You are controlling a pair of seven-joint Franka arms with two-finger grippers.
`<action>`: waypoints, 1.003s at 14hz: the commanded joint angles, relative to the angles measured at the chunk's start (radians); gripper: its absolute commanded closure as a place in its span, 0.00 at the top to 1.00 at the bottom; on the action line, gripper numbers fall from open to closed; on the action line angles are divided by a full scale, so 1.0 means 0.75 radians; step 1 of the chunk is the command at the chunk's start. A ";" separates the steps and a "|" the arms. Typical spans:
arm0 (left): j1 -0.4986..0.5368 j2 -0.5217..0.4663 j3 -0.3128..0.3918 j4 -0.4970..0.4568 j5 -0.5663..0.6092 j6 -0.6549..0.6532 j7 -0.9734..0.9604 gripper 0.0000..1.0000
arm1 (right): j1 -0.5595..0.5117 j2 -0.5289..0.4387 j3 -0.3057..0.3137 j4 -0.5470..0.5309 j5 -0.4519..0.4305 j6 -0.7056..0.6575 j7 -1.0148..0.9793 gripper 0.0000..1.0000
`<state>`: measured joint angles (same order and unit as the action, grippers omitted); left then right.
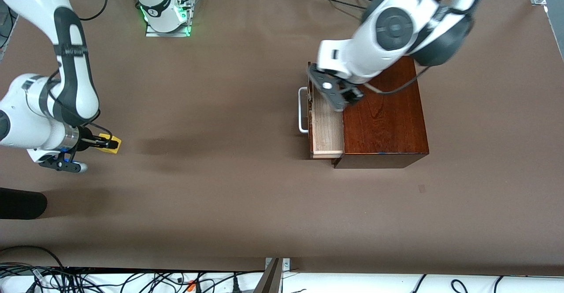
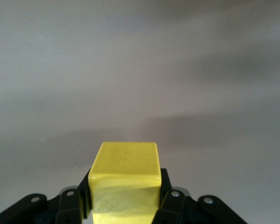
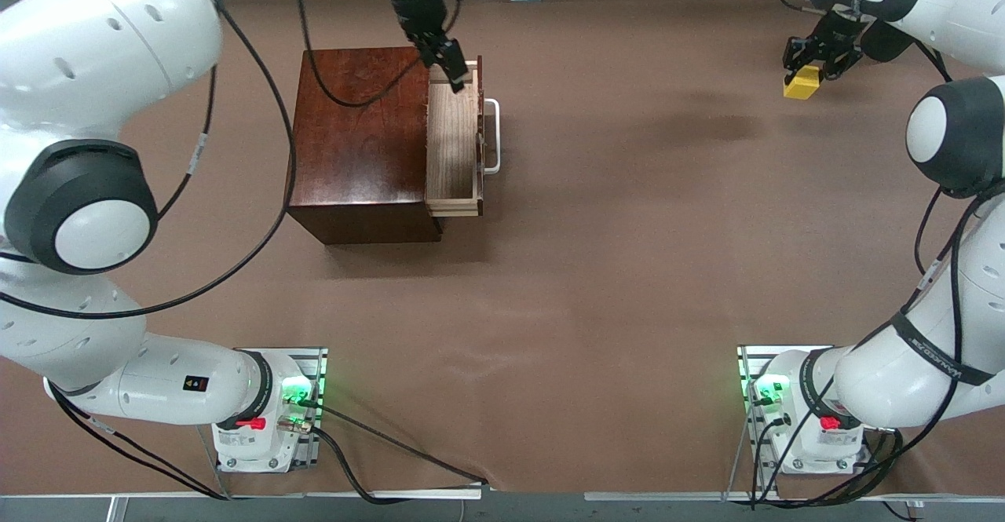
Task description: Open drawer, take yellow block, close drawer
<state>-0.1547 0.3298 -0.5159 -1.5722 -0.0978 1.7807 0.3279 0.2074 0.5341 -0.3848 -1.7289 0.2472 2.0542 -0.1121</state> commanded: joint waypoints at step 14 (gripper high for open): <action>-0.276 0.442 0.005 0.035 0.488 0.420 0.408 1.00 | -0.090 0.188 0.014 0.019 0.094 0.233 -0.339 0.00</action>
<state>-0.3512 0.6367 -0.5144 -1.5706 0.2151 2.0959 0.6216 0.1557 0.6597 -0.3828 -1.7256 0.2964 2.2075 -0.3310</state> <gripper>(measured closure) 0.000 0.445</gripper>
